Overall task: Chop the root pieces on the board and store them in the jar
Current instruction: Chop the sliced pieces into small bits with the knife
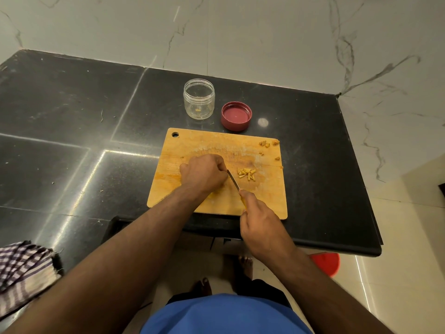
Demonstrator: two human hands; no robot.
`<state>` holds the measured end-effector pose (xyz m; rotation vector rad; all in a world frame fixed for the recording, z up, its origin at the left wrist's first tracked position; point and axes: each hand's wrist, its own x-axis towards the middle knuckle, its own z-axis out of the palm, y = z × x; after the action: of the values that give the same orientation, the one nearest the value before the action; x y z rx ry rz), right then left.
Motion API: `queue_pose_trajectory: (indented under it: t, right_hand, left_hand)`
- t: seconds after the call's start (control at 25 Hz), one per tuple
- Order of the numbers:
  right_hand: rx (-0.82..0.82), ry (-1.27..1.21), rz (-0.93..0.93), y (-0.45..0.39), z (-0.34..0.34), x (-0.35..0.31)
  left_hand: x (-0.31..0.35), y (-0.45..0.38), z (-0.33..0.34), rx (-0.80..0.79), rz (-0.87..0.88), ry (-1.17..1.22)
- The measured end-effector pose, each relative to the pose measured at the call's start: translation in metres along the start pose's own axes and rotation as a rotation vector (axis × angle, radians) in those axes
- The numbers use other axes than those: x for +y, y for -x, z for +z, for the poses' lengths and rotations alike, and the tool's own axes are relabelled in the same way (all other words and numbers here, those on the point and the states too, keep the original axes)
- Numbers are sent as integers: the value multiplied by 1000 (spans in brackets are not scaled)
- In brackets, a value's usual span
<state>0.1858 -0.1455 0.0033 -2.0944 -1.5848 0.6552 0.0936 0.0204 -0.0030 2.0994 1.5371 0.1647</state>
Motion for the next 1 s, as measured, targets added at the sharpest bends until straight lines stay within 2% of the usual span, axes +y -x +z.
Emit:
queue_pose_trajectory:
  t: [0.2, 0.4, 0.72, 1.0]
  right_hand:
    - [-10, 17, 4, 13, 3, -1]
    - [24, -52, 60, 29, -5, 4]
    - [18, -47, -19, 6, -3, -4]
    - [-7, -13, -15, -1, 4, -4]
  left_hand:
    - [6, -3, -2, -30, -13, -75]
    - [-1, -3, -2, -48, 3, -41]
    - [-2, 1, 2, 22, -6, -14]
    - [-2, -3, 0, -4, -48, 3]
